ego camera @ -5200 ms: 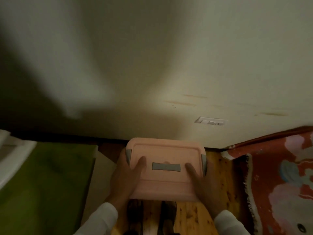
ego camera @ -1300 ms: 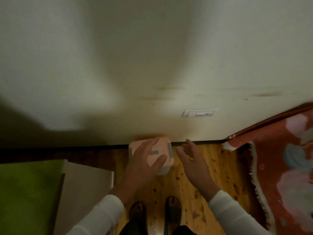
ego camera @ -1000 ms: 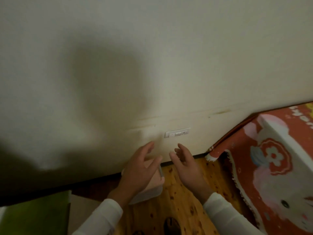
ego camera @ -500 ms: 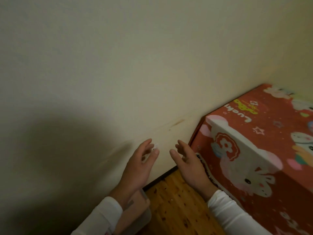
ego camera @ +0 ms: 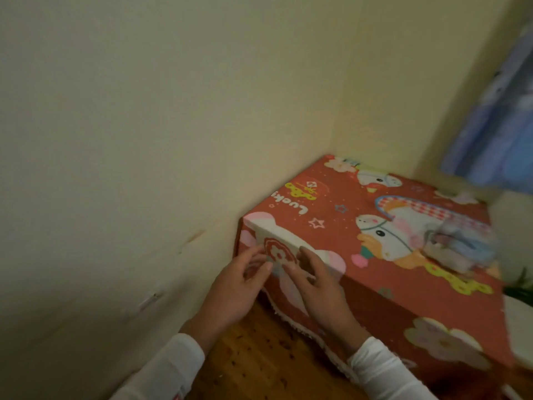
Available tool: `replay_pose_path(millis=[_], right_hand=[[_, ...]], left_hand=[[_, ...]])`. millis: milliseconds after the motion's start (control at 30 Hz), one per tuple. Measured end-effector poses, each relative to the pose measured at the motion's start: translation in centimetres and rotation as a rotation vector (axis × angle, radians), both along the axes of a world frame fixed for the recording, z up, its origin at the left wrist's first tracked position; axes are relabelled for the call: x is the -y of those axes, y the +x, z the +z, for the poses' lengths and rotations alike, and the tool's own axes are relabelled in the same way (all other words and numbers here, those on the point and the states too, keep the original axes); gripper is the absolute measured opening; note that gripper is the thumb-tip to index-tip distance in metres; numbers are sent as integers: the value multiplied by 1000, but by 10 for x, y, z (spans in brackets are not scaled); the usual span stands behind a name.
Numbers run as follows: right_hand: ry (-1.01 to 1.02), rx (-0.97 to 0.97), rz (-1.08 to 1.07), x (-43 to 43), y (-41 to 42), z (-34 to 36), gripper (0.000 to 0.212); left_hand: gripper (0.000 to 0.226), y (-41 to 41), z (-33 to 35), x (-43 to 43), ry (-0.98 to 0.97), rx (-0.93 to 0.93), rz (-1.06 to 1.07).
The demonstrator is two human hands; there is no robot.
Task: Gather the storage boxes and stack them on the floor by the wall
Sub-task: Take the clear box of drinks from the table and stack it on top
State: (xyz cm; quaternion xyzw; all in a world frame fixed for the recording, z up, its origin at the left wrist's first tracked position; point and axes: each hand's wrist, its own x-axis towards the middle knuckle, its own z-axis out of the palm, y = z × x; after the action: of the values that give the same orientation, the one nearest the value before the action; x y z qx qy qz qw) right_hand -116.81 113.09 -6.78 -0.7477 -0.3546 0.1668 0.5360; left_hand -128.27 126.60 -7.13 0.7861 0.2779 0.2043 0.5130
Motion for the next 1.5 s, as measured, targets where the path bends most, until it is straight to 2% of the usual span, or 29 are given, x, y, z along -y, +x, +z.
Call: replay_pose_path(millis=[33,133,367,567,867,1033,1133,1267,1500], right_hand=[[2,-1,-36,21,16,0,40],[-10,-34,-150,71,57,-7,57],[-2,-50,-324,170,130,-16,77],[17,-105,-474,225,169,-24,84],[1,-131,-598,246,237,-35,77],[-30,-85,-671,248,293,-32,58],[-80,-46,-723,244,336,-23,64],[-102,-41,-739,235,382,-19,54],[-165,-75,-803,229,425,-32,55]], left_hand=[[36,23,-1,15,2,4,-42],[48,77,-3,54,-12,-4,-151],[39,176,-1,143,-7,-13,-363],[48,230,-10,188,17,-58,-493],[39,322,-30,204,-15,-69,-604],[38,393,-37,203,-44,-41,-634],[38,443,-33,198,-83,-7,-634],[42,491,-37,191,-115,-6,-658],[36,542,-58,186,-142,-54,-699]])
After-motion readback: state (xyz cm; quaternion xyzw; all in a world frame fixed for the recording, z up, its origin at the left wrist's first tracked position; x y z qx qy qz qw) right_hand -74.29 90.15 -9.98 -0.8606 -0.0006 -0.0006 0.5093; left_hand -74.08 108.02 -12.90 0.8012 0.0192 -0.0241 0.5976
